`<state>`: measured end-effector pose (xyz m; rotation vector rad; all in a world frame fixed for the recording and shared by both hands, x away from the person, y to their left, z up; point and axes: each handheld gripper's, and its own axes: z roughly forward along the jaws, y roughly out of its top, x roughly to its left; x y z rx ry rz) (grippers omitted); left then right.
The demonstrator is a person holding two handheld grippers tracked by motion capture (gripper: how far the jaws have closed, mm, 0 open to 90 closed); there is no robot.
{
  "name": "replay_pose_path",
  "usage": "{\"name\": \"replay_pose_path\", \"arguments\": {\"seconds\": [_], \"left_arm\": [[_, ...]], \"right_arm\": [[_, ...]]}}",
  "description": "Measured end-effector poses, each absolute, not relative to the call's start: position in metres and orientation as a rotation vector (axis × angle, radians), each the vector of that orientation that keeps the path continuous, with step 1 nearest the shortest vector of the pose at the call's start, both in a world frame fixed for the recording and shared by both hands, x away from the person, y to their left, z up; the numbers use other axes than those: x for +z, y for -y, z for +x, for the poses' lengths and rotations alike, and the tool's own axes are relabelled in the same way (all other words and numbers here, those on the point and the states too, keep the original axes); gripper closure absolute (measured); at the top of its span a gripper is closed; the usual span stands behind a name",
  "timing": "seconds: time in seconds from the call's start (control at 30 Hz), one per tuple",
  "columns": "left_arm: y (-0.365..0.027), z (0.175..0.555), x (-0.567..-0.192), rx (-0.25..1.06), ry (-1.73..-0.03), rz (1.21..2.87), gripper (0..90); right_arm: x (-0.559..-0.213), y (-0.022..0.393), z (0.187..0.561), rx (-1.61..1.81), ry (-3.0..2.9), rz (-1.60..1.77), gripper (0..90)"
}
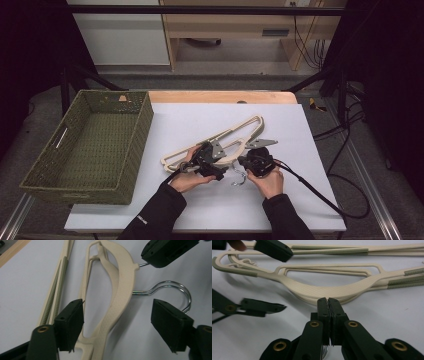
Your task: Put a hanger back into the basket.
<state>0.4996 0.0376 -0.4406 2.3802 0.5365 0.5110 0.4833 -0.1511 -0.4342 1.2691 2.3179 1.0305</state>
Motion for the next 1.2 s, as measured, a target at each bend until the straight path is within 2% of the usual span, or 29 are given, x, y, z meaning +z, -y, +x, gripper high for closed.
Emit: {"name": "replay_pose_path", "arguments": {"seconds": [0.23, 0.53, 0.8, 0.83, 1.07, 1.2], "left_arm": [[-0.020, 0.503, -0.451, 0.551, -0.500, 2.420, 44.7], [-0.012, 0.500, -0.455, 0.668, -0.462, 2.436, 67.0], [-0.012, 0.495, -0.451, 0.703, -0.399, 2.459, 71.4], [-0.012, 0.495, -0.451, 0.711, -0.391, 2.461, 71.8], [-0.018, 0.493, -0.445, 0.736, -0.394, 2.453, 74.2], [-0.025, 0.493, -0.436, 0.724, -0.399, 2.437, 75.9]], "right_arm": [[-0.432, 0.152, 0.482, 1.029, -2.320, 1.261, 89.2], [-0.429, 0.153, 0.480, 1.036, -2.325, 1.249, 89.2], [-0.424, 0.154, 0.477, 1.067, -2.310, 1.255, 87.6], [-0.421, 0.155, 0.475, 1.076, -2.287, 1.241, 82.4], [-0.390, 0.180, 0.462, 1.243, -2.151, 1.186, 63.5], [-0.377, 0.200, 0.454, 1.277, -2.060, 1.162, 56.4]]}}
